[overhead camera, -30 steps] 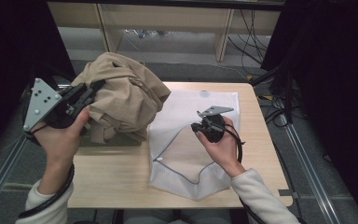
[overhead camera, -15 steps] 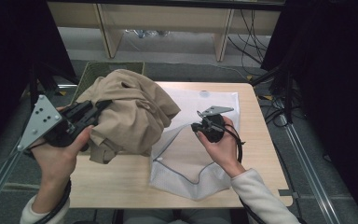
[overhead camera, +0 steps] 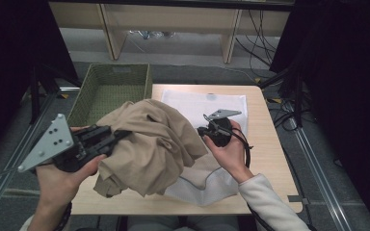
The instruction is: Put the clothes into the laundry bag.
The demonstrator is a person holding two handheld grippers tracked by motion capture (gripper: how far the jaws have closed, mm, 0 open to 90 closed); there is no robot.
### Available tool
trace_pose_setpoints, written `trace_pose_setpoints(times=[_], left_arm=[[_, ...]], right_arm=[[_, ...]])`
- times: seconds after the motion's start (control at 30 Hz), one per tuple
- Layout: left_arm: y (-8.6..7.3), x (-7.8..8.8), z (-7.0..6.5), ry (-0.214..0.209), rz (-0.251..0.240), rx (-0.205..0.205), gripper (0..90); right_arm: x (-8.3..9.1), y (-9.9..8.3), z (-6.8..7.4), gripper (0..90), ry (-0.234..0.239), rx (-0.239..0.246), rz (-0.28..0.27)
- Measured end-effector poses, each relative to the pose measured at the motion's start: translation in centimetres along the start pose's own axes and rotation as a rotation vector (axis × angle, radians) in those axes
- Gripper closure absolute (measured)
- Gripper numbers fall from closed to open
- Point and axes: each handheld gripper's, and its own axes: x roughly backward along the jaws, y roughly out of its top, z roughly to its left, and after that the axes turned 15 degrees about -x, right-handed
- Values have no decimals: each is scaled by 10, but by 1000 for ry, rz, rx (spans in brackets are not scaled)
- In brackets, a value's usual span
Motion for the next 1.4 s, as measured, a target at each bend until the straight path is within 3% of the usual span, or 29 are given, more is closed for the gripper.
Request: trace_pose_setpoints(times=[0.03, 0.1, 0.17, 0.2, 0.23, 0.3, 0.47, 0.5, 0.53, 0.6, 0.63, 0.67, 0.73, 0.77, 0.8, 0.87, 0.97, 1.1, 1.13, 1.2, 1.27, 1.4], left_arm=[[0, 0, 0, 0, 0, 0, 857], [-7, -11, -5, -55, 36, 6, 857], [-11, -16, -7, -76, 47, 14, 857], [-19, -25, -10, -110, 85, 24, 857], [-19, -25, -10, -110, 85, 24, 856], [-32, -41, -15, -152, 136, 37, 856], [-48, -61, -20, -177, 201, 39, 856], [-55, -71, -22, -207, 233, 31, 855], [-55, -71, -22, -207, 233, 31, 855], [-64, -85, -28, -233, 276, 16, 855], [-67, -90, -30, -242, 287, 19, 854], [-67, -90, -30, -242, 287, 19, 854], [-76, -104, -35, -266, 340, -1, 854], [-76, -104, -35, -266, 340, -1, 854], [-83, -114, -38, -293, 368, 0, 854], [-87, -119, -39, -301, 380, 2, 853], [-105, -138, -45, -341, 441, 26, 853], [-118, -150, -47, -346, 467, 37, 853], [-125, -156, -47, -340, 502, 45, 852], [-131, -164, -46, -338, 509, 32, 852], [-135, -167, -47, -329, 515, 24, 852], [-145, -174, -47, -313, 573, 42, 852]], right_arm=[[0, 0, 1, 897, 2, -9, 1], [1, 1, -1, 898, 6, 15, -6], [0, 1, -1, 898, 4, 20, -14], [2, 2, 1, 898, 5, -1, -12], [2, 2, 1, 899, -3, 1, -21], [3, 1, 3, 899, 5, -13, -12], [2, 2, 2, 899, 8, 2, -23], [5, 2, 4, 899, 12, -23, -8], [5, 2, 4, 899, 12, -23, -8], [4, 3, 2, 899, 27, 24, -33], [5, 3, 4, 900, 30, -3, -25], [6, 3, 3, 899, 24, 21, -29], [6, 3, 5, 900, 25, 10, -25], [6, 3, 5, 900, 25, 10, -25], [7, 3, 5, 900, 29, 15, -30], [8, 3, 7, 900, 30, -11, -23], [9, 3, 7, 899, 34, -22, -18], [9, 3, 7, 899, 38, -22, -30], [10, 4, 7, 900, 33, -12, -25], [10, 4, 7, 899, 39, -10, -20], [11, 4, 9, 900, 31, -20, -24], [12, 5, 8, 900, 41, -3, -26]])
